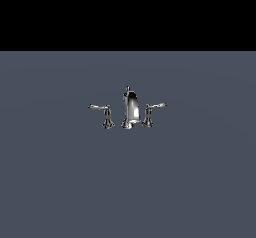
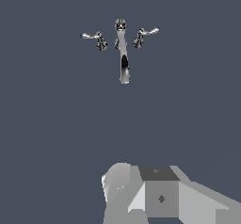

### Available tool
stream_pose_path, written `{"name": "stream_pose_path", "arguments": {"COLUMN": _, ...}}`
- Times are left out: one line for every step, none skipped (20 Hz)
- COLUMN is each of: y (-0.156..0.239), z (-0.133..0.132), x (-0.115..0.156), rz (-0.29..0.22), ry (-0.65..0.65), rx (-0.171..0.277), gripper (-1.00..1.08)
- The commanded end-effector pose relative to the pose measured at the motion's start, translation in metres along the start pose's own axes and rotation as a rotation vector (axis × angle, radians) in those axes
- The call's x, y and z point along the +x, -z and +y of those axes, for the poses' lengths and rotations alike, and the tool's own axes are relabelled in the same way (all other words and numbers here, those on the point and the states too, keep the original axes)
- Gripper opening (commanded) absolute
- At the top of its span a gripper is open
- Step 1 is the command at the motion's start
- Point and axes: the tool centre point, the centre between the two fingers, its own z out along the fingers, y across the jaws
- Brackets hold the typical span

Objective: Turn on the faucet by rotating a designated handle.

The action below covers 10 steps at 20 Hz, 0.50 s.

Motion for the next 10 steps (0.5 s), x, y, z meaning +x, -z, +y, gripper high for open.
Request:
{"name": "stream_pose_path", "arguments": {"y": 0.0, "z": 0.0, "x": 0.0, "rz": 0.0, "ry": 0.0, "rx": 0.0, "gripper": -1.0}}
{"name": "stream_pose_path", "arguments": {"y": 0.0, "z": 0.0, "x": 0.0, "rz": 0.0, "ry": -0.001, "rx": 0.0, "gripper": -1.0}}
{"name": "stream_pose_path", "arguments": {"y": -0.001, "z": 0.0, "x": 0.0, "rz": 0.0, "ry": -0.002, "rx": 0.0, "gripper": -1.0}}
{"name": "stream_pose_path", "arguments": {"y": -0.001, "z": -0.001, "x": 0.0, "rz": 0.0, "ry": -0.005, "rx": 0.0, "gripper": -1.0}}
{"name": "stream_pose_path", "arguments": {"y": -0.002, "z": -0.002, "x": 0.001, "rz": 0.0, "ry": -0.008, "rx": 0.0, "gripper": -1.0}}
{"name": "stream_pose_path", "arguments": {"y": -0.003, "z": -0.003, "x": 0.001, "rz": 0.0, "ry": -0.013, "rx": 0.0, "gripper": -1.0}}
{"name": "stream_pose_path", "arguments": {"y": -0.005, "z": -0.004, "x": 0.002, "rz": 0.0, "ry": -0.018, "rx": 0.0, "gripper": -1.0}}
{"name": "stream_pose_path", "arguments": {"y": -0.006, "z": -0.006, "x": 0.002, "rz": 0.0, "ry": -0.025, "rx": 0.0, "gripper": -1.0}}
{"name": "stream_pose_path", "arguments": {"y": -0.008, "z": -0.008, "x": 0.003, "rz": 0.0, "ry": -0.032, "rx": 0.0, "gripper": -1.0}}
{"name": "stream_pose_path", "arguments": {"y": -0.01, "z": -0.01, "x": 0.004, "rz": 0.0, "ry": -0.041, "rx": 0.001, "gripper": -1.0}}
